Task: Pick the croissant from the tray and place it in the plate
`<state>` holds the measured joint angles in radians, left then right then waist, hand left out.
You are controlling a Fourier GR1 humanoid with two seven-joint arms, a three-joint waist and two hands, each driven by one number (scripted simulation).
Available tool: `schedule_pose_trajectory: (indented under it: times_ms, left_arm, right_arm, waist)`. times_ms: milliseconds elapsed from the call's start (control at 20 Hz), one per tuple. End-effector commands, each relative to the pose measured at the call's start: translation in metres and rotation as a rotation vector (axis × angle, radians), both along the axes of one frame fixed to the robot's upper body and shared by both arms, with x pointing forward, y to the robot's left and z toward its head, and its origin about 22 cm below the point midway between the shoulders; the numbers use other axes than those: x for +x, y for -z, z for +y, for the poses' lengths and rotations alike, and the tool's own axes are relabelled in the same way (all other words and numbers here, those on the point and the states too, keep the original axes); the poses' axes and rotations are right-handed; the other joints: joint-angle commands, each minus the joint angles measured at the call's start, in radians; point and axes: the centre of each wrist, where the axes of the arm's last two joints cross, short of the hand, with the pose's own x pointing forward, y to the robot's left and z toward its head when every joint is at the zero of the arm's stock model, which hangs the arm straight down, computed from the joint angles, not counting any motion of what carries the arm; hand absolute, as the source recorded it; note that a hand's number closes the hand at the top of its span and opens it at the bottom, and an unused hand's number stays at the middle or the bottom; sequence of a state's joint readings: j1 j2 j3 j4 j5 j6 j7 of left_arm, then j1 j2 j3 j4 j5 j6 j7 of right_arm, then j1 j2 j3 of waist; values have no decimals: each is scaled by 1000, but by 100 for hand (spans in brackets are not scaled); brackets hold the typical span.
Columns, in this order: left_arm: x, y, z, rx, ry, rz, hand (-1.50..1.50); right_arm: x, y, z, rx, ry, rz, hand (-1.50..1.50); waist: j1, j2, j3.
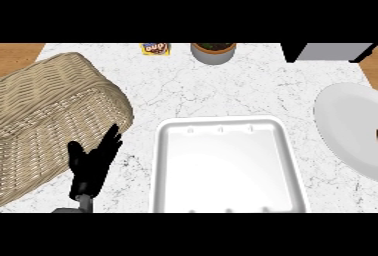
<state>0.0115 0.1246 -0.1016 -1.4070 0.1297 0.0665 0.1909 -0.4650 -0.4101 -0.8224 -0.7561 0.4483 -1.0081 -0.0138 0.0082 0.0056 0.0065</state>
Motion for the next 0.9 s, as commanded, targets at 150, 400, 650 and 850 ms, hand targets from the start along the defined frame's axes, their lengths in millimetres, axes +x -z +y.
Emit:
schedule_pose_trajectory:
  times_ms: [150, 400, 650, 850]
  left_arm:
    - [8, -1, 4, -7, -19, -15, 0]
    - [-10, -7, 7, -6, 7, 21, 0]
    - [7, -3, -2, -10, -23, 7, 0]
    - [1, -11, 2, -7, -13, 5, 0]
  right_arm:
    - [-32, 16, 10, 36, -121, -182, -150]
    - [-77, 36, 23, 61, -235, -199, -150]
    - [-111, 60, 68, 114, -303, -174, -150]
    - [-124, 36, 91, 109, -293, -103, -150]
  waist:
    - [-15, -8, -6]
    - [-14, -10, -7]
    - [-16, -7, -7]
    - [-11, -8, -8]
